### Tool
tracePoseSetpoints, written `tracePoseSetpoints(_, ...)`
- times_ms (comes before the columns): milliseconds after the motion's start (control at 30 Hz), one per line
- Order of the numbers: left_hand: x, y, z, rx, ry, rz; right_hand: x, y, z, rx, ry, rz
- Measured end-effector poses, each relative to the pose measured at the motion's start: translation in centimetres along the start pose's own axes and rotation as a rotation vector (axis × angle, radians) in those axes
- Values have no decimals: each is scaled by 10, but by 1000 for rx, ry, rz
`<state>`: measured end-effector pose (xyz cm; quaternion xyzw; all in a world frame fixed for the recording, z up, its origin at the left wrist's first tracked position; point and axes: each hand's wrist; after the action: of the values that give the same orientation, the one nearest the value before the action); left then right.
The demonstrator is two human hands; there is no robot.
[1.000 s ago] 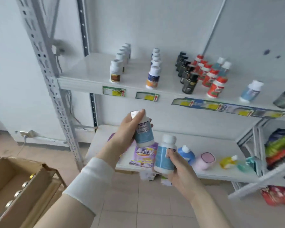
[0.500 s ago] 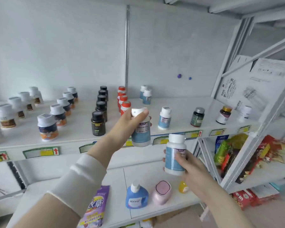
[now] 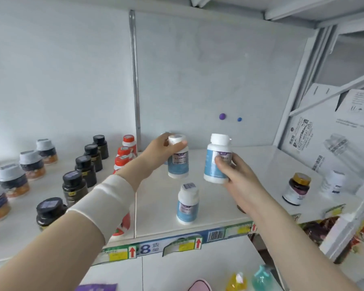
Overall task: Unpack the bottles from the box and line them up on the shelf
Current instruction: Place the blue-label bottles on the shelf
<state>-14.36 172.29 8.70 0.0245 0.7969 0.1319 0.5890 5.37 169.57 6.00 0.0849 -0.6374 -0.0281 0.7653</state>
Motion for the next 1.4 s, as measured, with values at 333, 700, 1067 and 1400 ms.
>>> tracePoseSetpoints(333,32,65,15,-95,331,-108,-51,84,5,144,-150,80)
tracePoseSetpoints(700,53,93,15,47,611,-116,-84,100,23,309,-407,113)
tracePoseSetpoints(1067,58,99,22,113,683,-104,-97,98,28,275,-437,96)
tracePoseSetpoints(1400,60,103,22,150,701,-92,-99,96,28,263,-497,84)
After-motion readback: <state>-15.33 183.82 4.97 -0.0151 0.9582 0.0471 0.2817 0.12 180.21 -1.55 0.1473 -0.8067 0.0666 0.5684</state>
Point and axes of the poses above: each hand's wrist, its own y-axis towards the middle knuckle, its own z-axis out of the palm, x = y × z, and after that the axes turned 7 degrees about -x, right-handed
